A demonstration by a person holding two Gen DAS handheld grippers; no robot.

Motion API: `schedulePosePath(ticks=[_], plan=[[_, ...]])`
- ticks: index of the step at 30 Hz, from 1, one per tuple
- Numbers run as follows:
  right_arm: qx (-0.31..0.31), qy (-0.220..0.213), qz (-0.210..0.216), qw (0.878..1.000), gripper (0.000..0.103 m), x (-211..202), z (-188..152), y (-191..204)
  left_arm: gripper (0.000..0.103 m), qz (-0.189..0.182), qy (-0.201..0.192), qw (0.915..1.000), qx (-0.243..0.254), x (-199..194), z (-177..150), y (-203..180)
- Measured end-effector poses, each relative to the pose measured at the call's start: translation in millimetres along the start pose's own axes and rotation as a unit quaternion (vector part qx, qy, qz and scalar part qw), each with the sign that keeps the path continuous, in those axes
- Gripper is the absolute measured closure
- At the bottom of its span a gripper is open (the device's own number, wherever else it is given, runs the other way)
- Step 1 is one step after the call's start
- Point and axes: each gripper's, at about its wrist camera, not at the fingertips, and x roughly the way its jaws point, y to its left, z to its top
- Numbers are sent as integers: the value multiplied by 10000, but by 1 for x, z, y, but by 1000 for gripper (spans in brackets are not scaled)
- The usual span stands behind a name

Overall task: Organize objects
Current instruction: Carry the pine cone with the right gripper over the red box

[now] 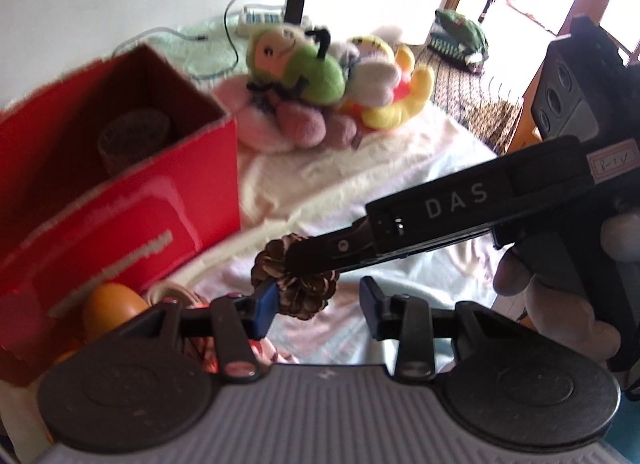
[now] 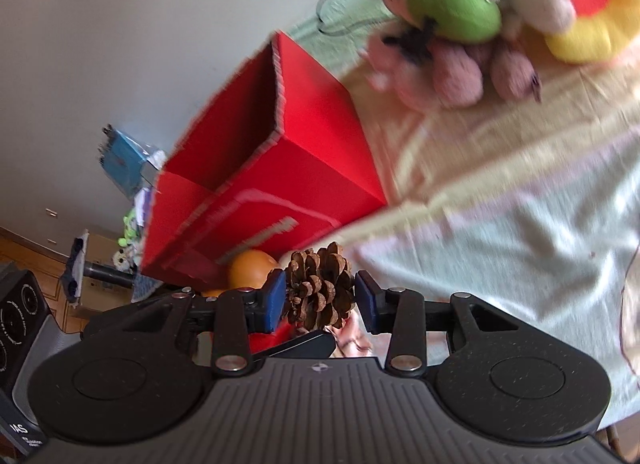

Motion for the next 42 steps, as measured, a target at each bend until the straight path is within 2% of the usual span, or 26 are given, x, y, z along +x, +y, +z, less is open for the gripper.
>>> schedulePosePath(ticks=[12,21,28,42], plan=[[-684,-789,417,9937,62,1,26,45,64,37,-867,9962,-76,-48,26,21],[-1253,-1070,225,9861,62,24,55,64,64,198,-1332,9905,-288,-58,49,53],[-1287,-961,-18,9870,61,45,62,62,64,37,-1206,9898,-751,-35,53,84],[-1100,-810,-214,9904,60,62,63,54,64,-60,-835,9903,-1111,-4,51,111]])
